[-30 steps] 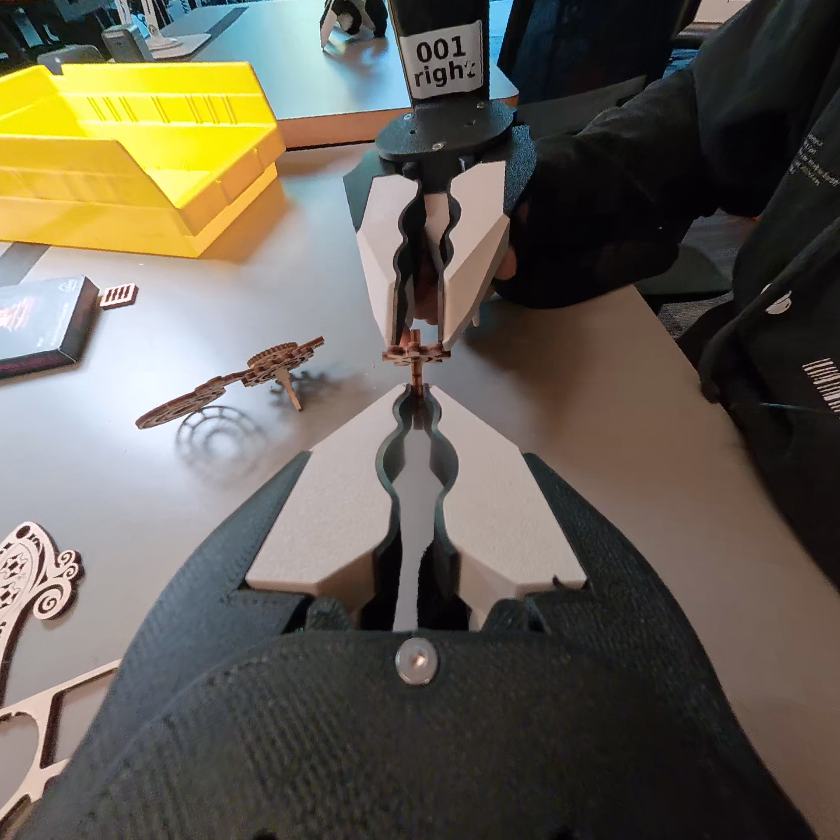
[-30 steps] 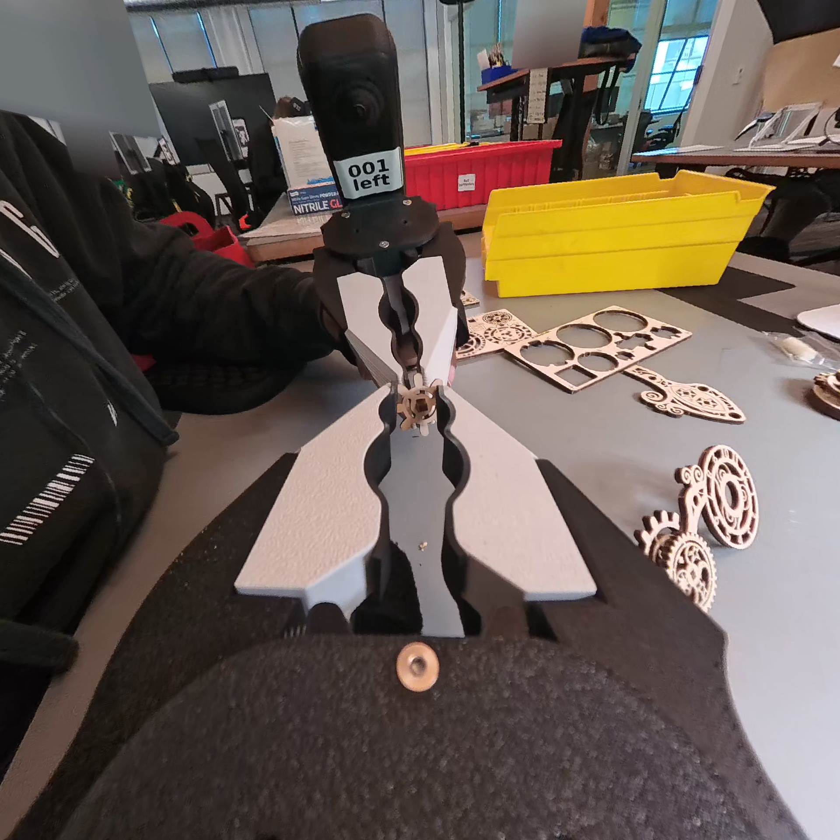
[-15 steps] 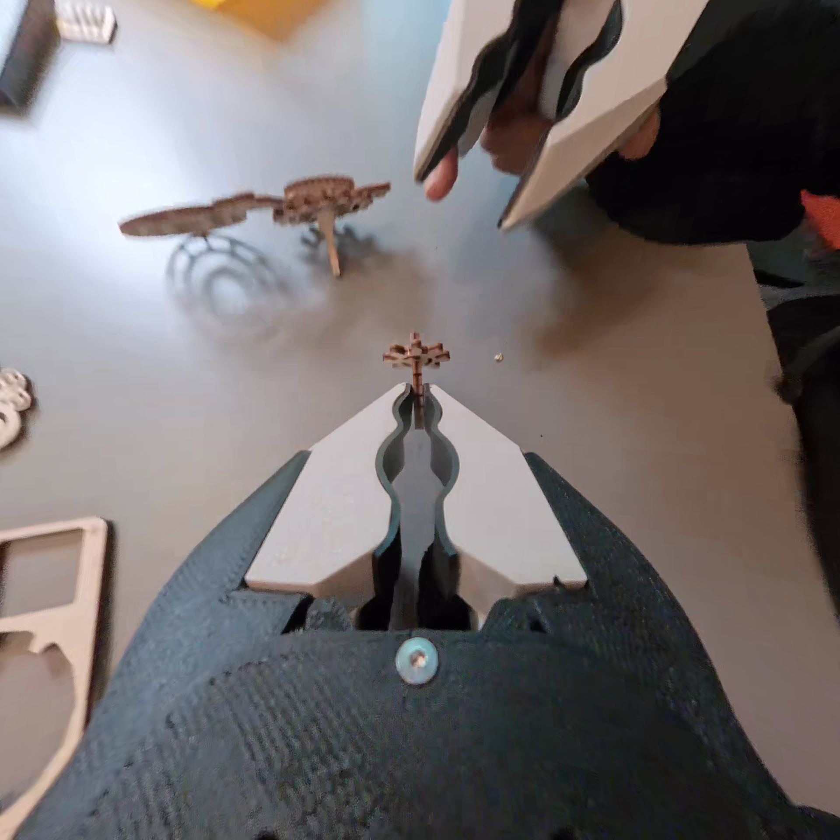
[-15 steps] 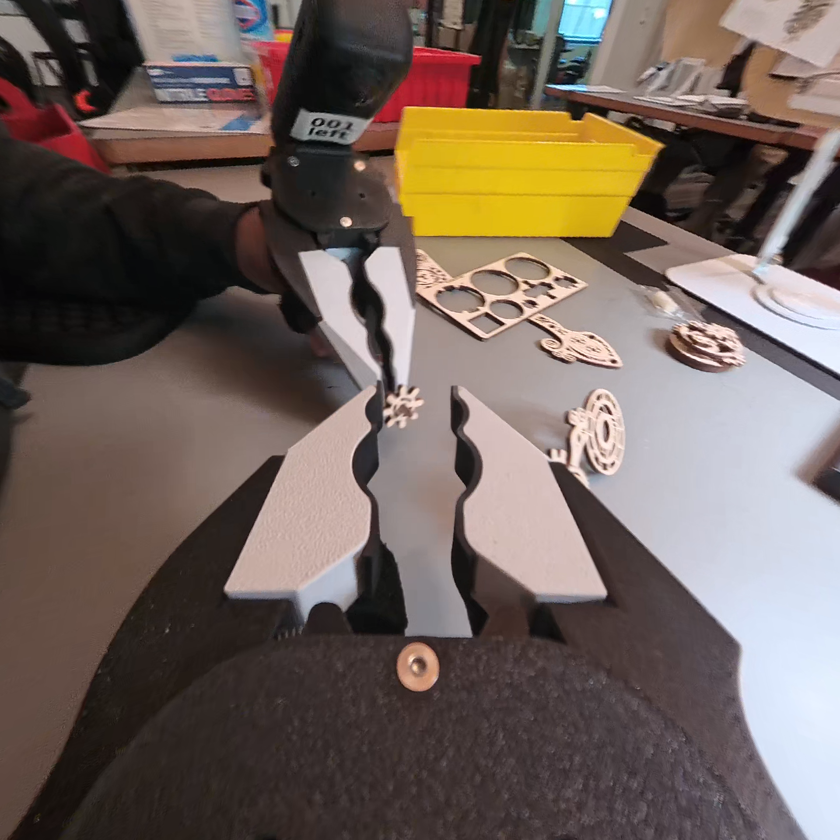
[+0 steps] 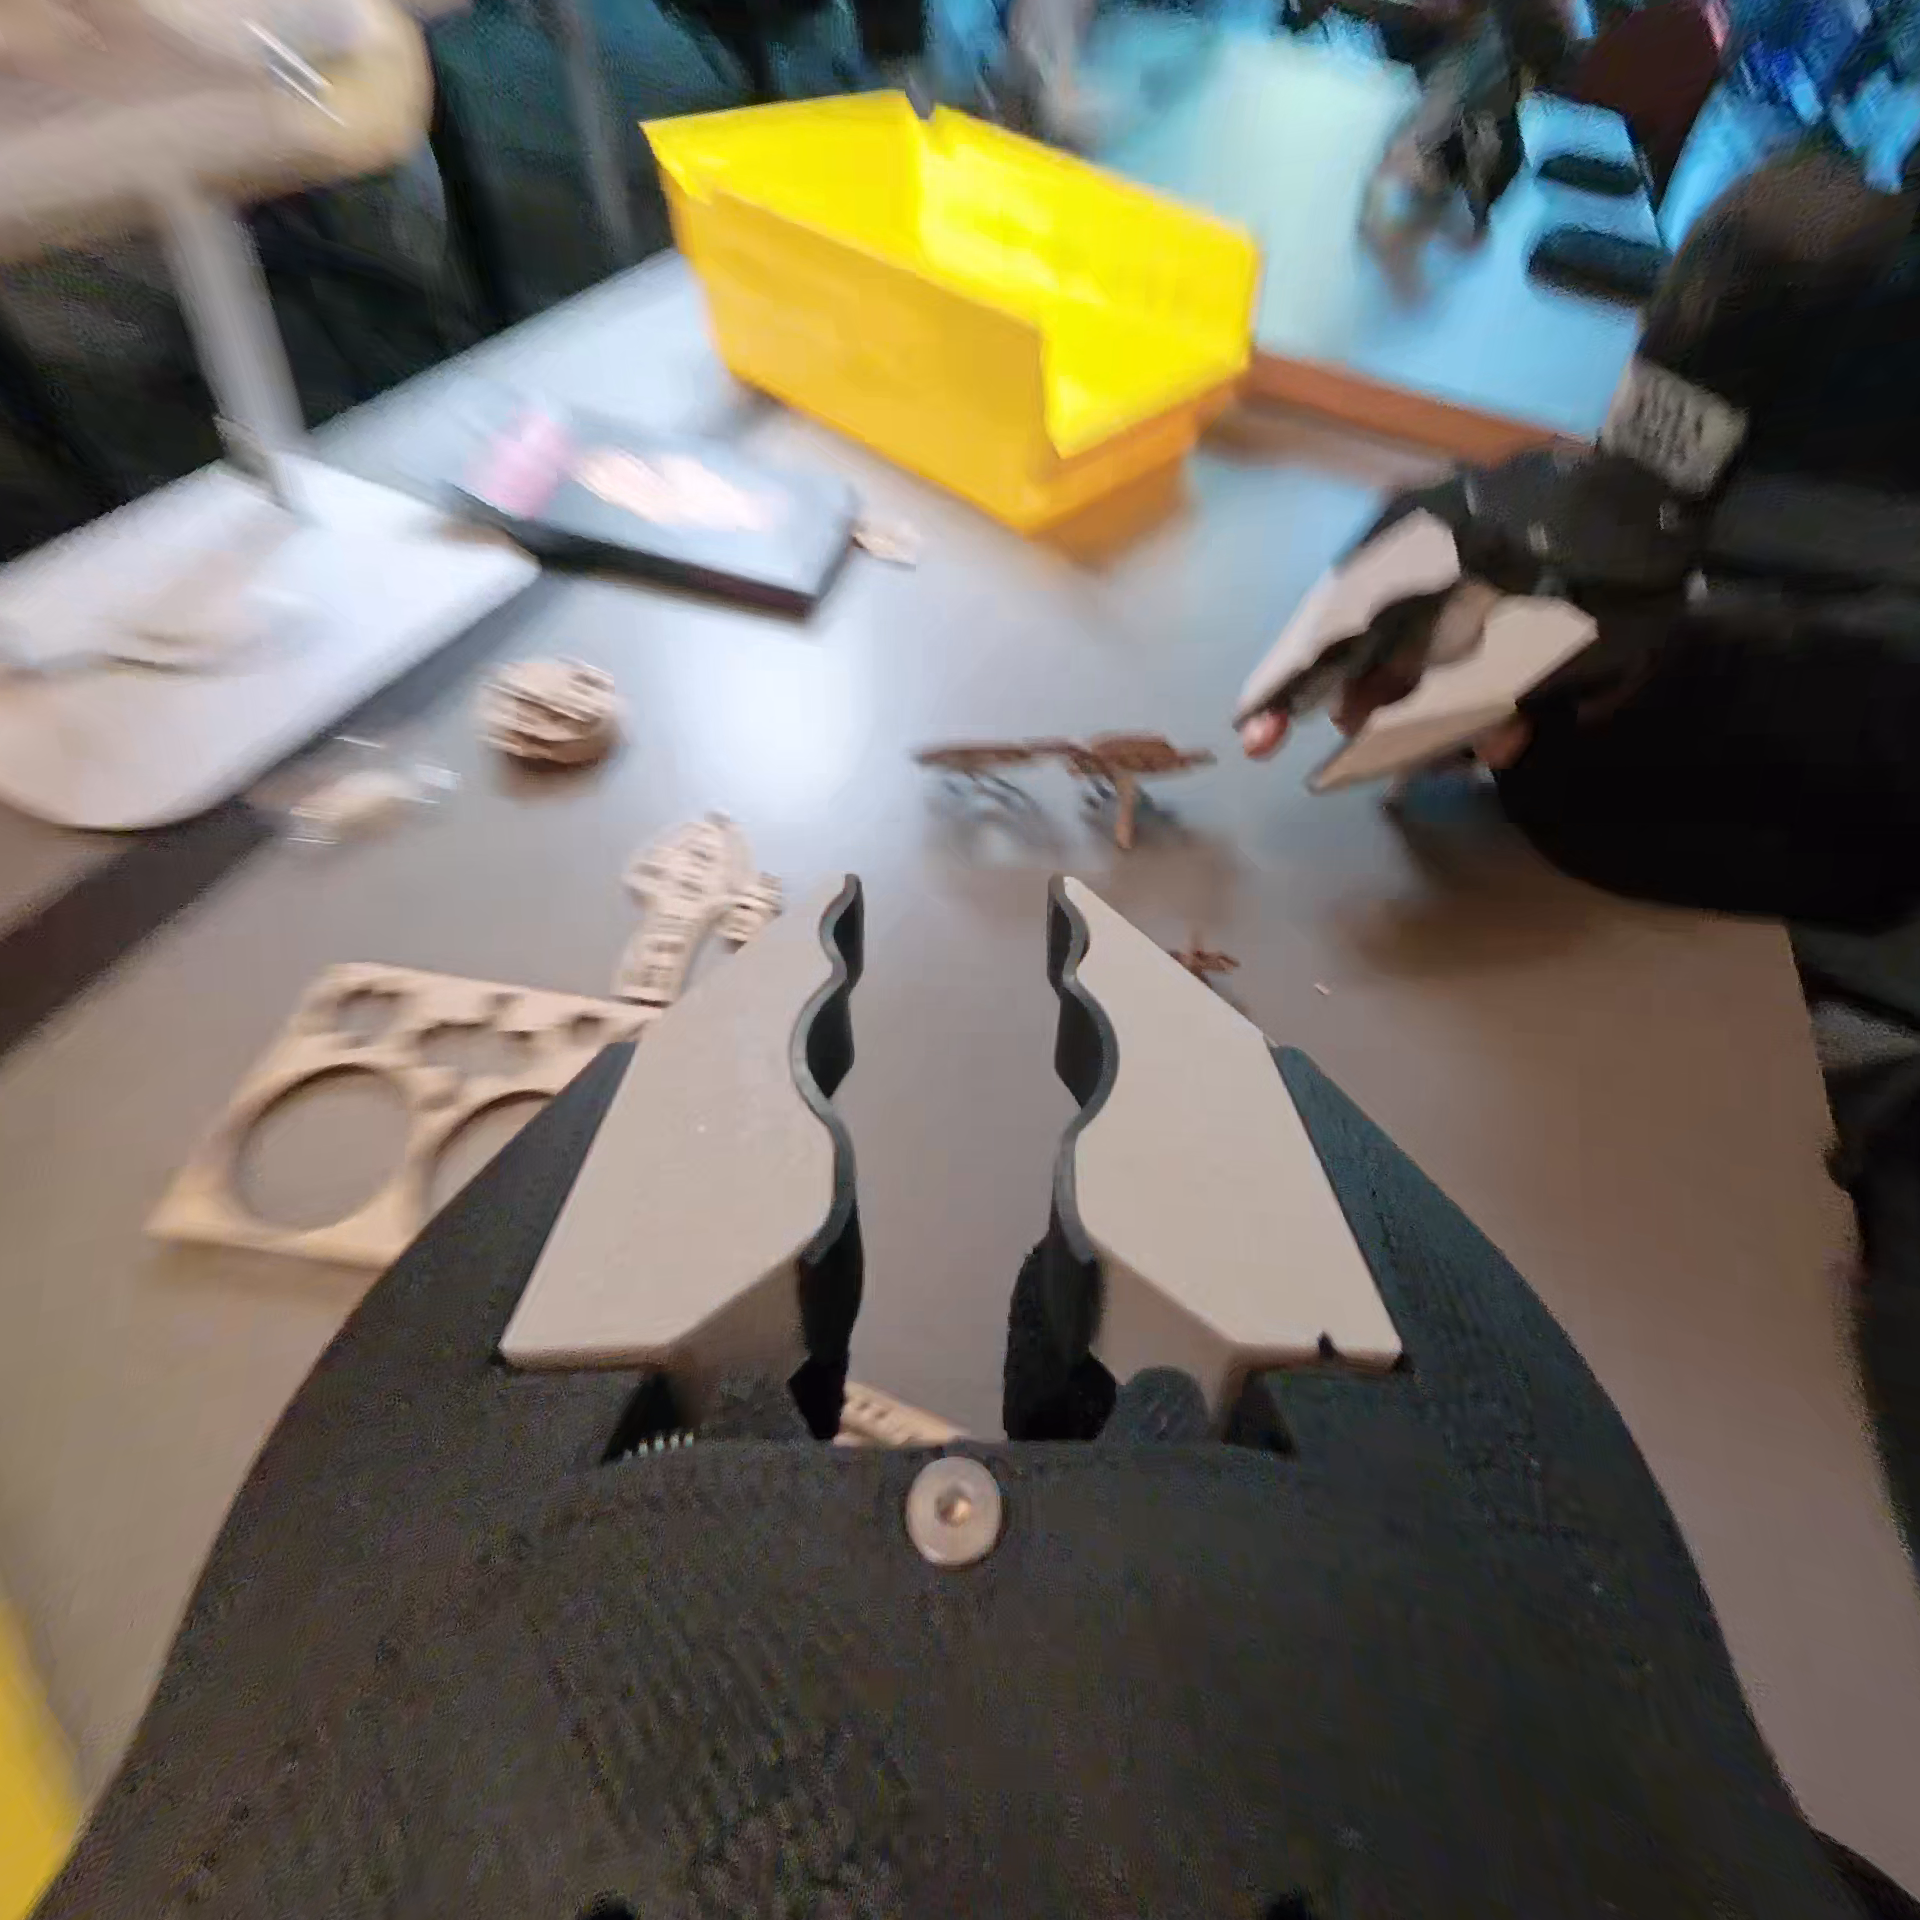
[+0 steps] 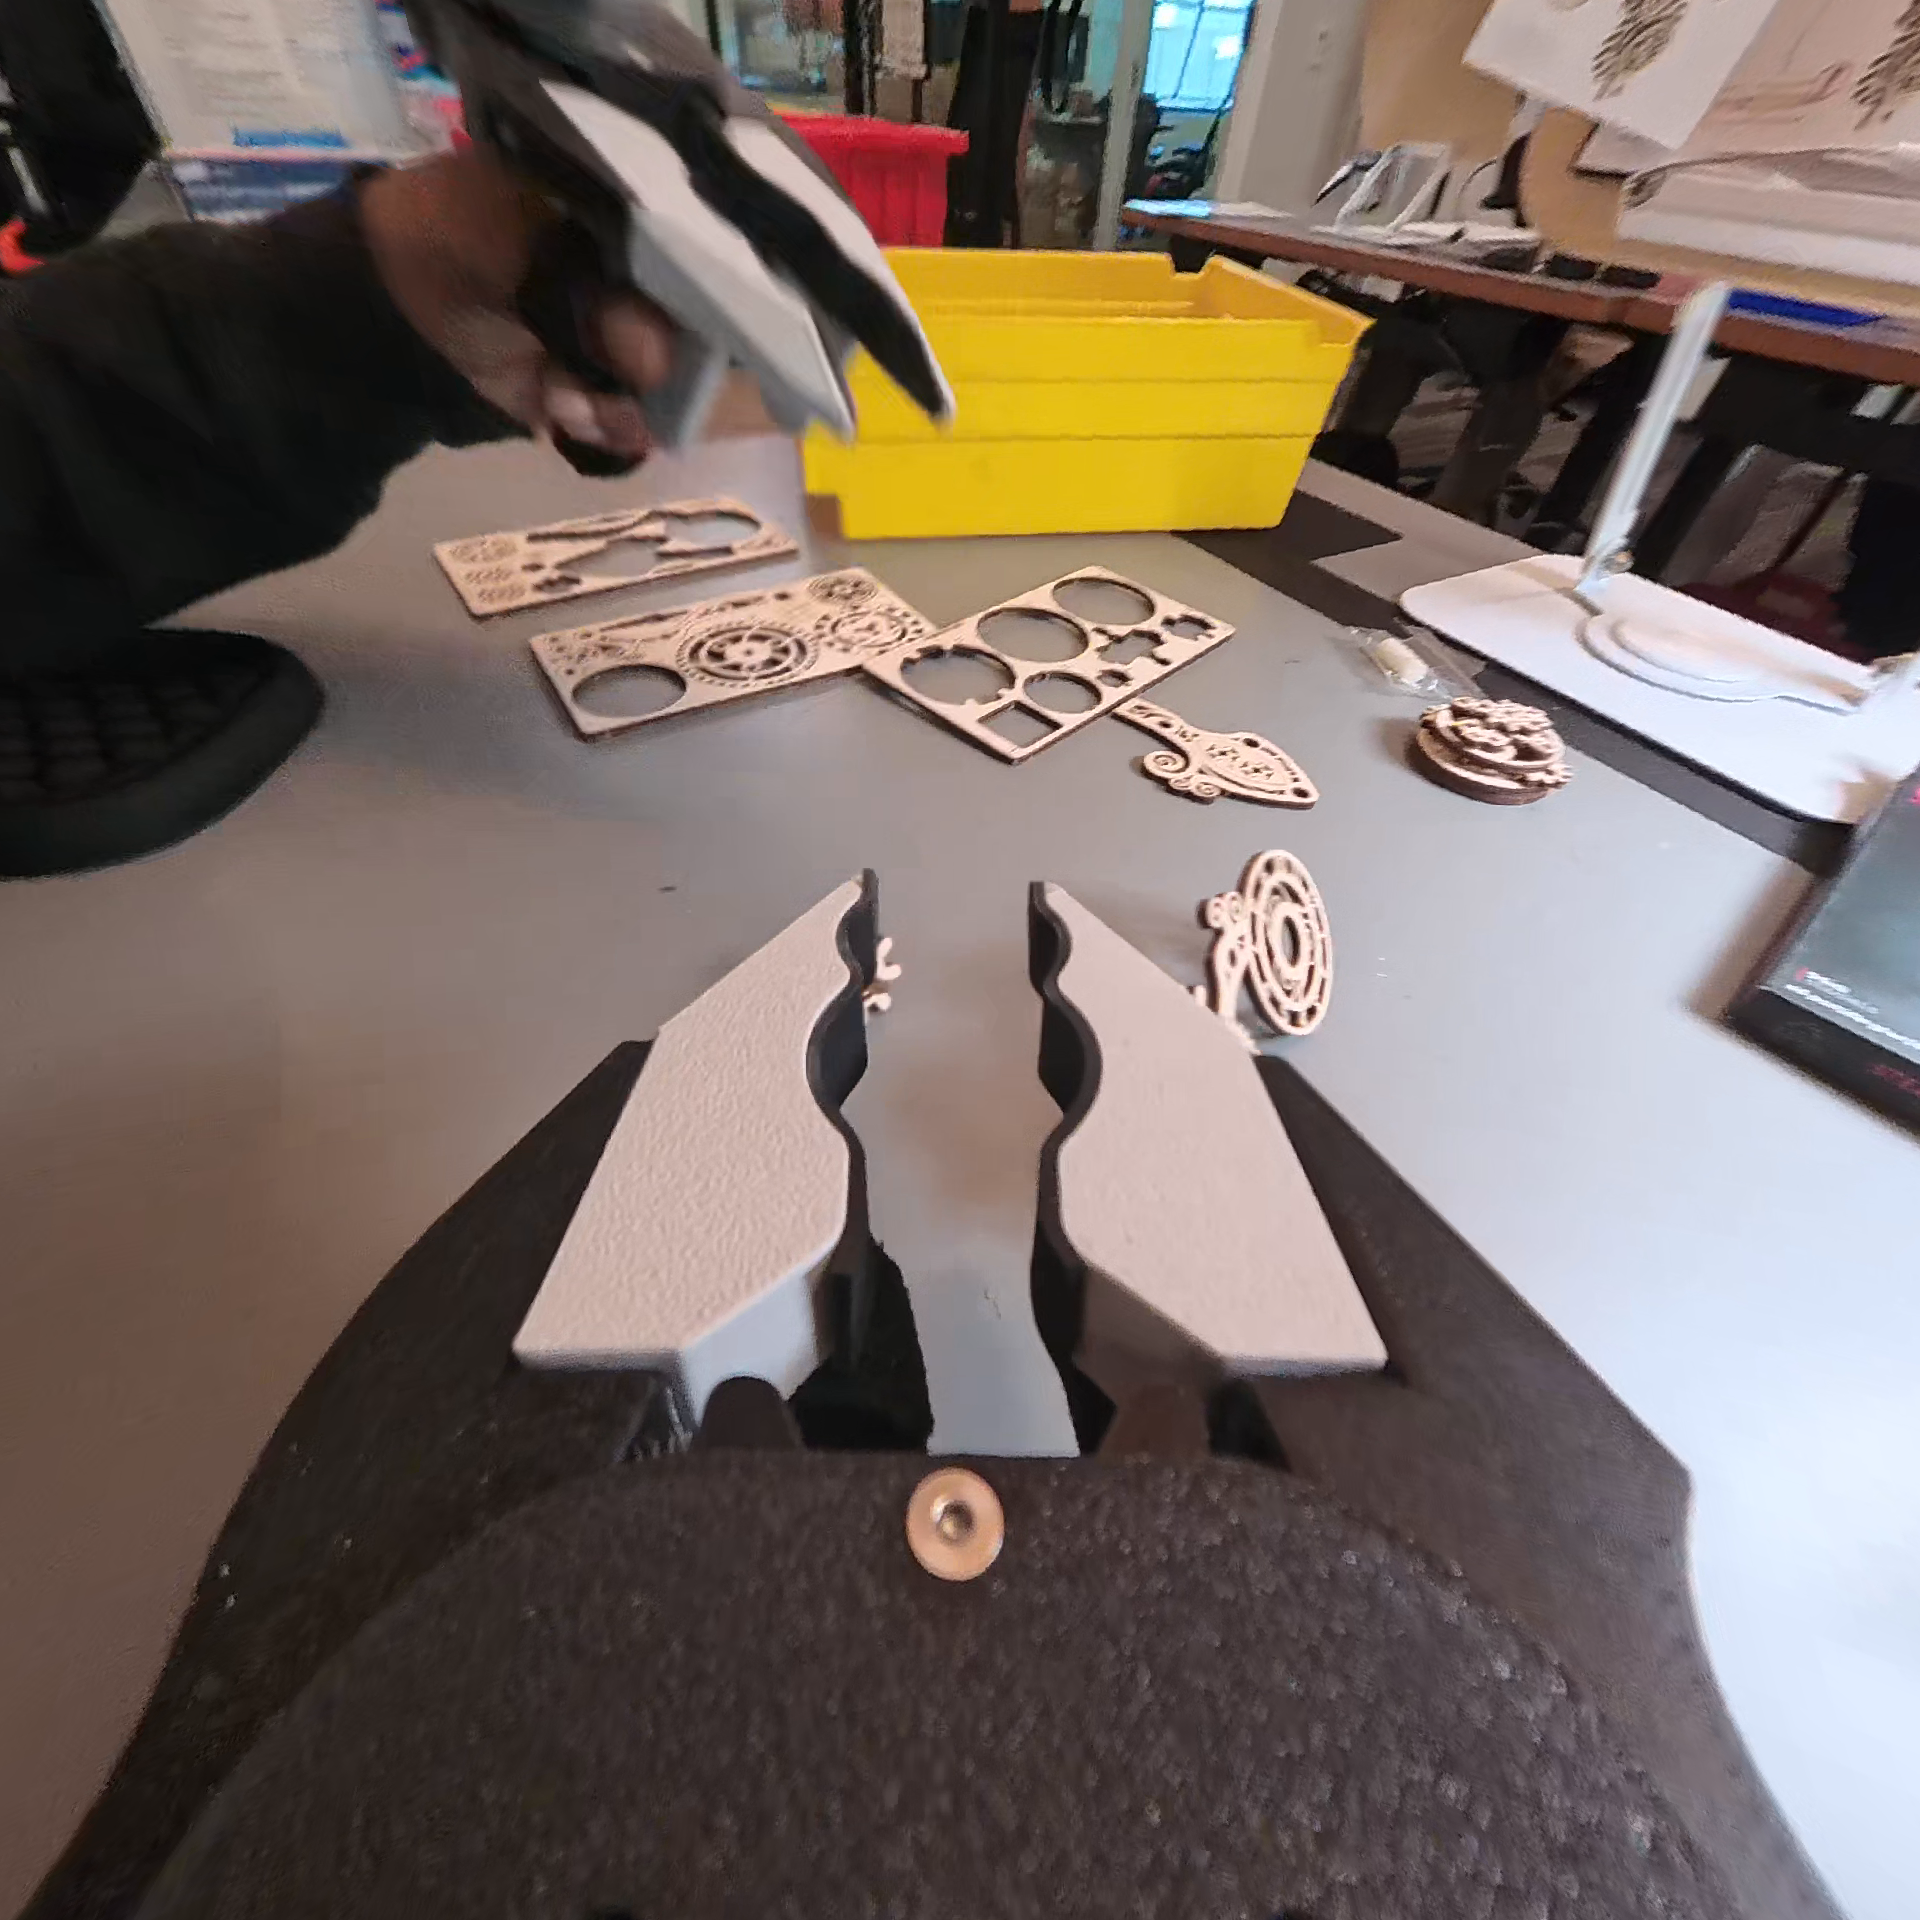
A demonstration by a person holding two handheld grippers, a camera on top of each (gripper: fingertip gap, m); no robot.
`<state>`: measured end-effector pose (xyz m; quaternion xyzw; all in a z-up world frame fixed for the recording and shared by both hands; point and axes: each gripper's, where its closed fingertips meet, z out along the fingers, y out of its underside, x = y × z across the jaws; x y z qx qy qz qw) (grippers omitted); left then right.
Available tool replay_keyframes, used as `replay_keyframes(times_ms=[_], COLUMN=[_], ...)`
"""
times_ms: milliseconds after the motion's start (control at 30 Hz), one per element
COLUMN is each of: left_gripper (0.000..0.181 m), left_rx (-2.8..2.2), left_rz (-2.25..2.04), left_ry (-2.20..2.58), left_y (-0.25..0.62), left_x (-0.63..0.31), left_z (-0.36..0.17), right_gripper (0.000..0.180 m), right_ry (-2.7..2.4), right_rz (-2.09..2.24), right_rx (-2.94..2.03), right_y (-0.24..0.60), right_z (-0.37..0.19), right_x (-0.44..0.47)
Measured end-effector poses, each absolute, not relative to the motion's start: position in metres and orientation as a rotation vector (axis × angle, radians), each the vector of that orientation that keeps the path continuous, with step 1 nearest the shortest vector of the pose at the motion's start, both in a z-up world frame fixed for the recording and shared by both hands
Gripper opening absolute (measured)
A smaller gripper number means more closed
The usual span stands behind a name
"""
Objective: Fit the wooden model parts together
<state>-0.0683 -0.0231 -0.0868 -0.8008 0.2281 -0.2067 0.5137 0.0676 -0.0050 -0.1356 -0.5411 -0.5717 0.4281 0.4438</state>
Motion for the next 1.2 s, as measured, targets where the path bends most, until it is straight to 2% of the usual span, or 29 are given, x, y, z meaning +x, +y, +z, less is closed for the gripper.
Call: replay_keyframes(times_ms=[33,133,300,367,500,600,633,733,833,967,1200], left_gripper=[0.033,0.037,0.038,0.034,0.036,0.042,0.045,0.064,0.071,0.067,0.026], left_rx=[-1.873,-1.818,-1.906,-1.932,-2.017,-2.034,-2.035,-2.084,-2.154,-2.238,-2.273], left_rz=[-0.456,-0.383,-0.313,-0.35,-0.316,-0.307,-0.315,-0.322,-0.366,-0.339,-0.312], left_ry=[0.482,0.33,0.19,0.159,0.148,0.147,0.156,0.225,0.318,0.419,0.59], left_y=[-0.029,-0.054,-0.097,-0.112,-0.133,-0.141,-0.142,-0.147,-0.153,-0.162,-0.174], left_x=[-0.091,-0.148,-0.192,-0.193,-0.19,-0.183,-0.179,-0.164,-0.145,-0.134,-0.115], left_z=[-0.068,-0.047,-0.086,-0.103,-0.135,-0.147,-0.149,-0.16,-0.173,-0.187,-0.196], right_gripper=[0.027,0.03,0.034,0.0,0.0,0.041,0.049,0.053,0.051,0.045,0.038], right_ry=[-1.39,-1.319,-1.229,-1.226,-1.219,-1.224,-1.234,-1.25,-1.268,-1.291,-1.33], right_rz=[1.057,1.049,1.027,1.034,1.007,0.992,0.998,1.002,1.001,0.974,0.955], right_rx=[-1.34,-1.324,-1.305,-1.273,-1.253,-1.254,-1.267,-1.283,-1.29,-1.282,-1.273], right_y=[-0.001,0.008,0.019,0.018,0.018,0.018,0.018,0.018,0.016,0.015,0.011], right_z=[-0.133,-0.124,-0.114,-0.11,-0.11,-0.111,-0.113,-0.117,-0.121,-0.124,-0.129], right_x=[0.069,0.071,0.075,0.077,0.076,0.073,0.072,0.07,0.069,0.068,0.066])
